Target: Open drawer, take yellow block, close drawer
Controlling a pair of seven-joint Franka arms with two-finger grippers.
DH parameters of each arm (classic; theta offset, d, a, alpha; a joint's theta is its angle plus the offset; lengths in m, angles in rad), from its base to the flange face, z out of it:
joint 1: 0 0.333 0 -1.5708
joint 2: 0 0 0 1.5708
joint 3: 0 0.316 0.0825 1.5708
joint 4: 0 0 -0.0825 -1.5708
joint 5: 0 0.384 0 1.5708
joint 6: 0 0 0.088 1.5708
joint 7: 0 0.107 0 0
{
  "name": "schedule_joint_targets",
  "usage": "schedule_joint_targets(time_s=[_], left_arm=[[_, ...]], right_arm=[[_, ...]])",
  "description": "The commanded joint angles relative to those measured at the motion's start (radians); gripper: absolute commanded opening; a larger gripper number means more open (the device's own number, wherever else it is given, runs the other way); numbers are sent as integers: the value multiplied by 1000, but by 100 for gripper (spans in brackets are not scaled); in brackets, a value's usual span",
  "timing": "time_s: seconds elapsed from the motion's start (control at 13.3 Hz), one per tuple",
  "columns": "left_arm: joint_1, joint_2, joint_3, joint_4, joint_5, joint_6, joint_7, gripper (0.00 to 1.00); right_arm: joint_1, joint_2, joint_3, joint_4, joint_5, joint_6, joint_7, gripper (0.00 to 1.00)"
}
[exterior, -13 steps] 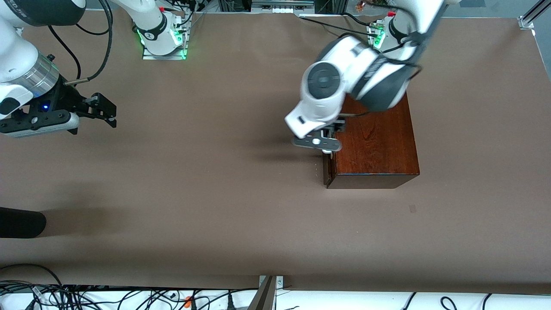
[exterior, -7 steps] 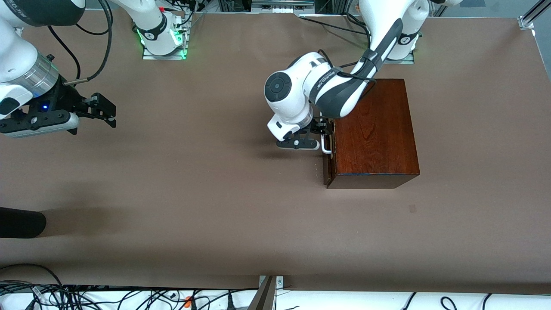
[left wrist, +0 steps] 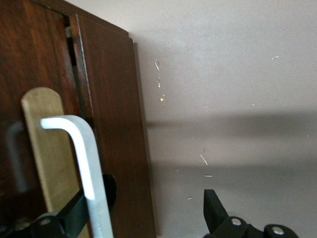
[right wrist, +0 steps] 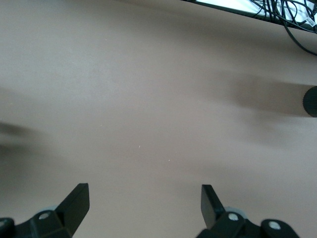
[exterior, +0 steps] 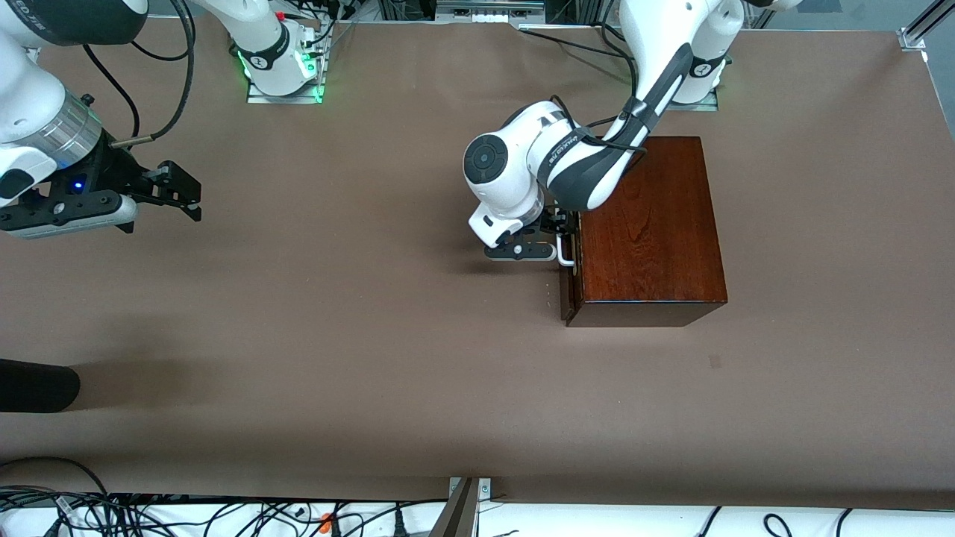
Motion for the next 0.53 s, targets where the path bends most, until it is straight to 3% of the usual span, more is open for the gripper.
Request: schedule_joint_targets(time_s=[0.0,0.45], left_arm=[[-17,-18,0,-55,31,58,-47,100],[-43,10,-9,-34,11,141,-69,100]], right_arm=[[-3,3,2,12,11,-10,-14,100],[-3,3,0,12,11,-9,-14,100]])
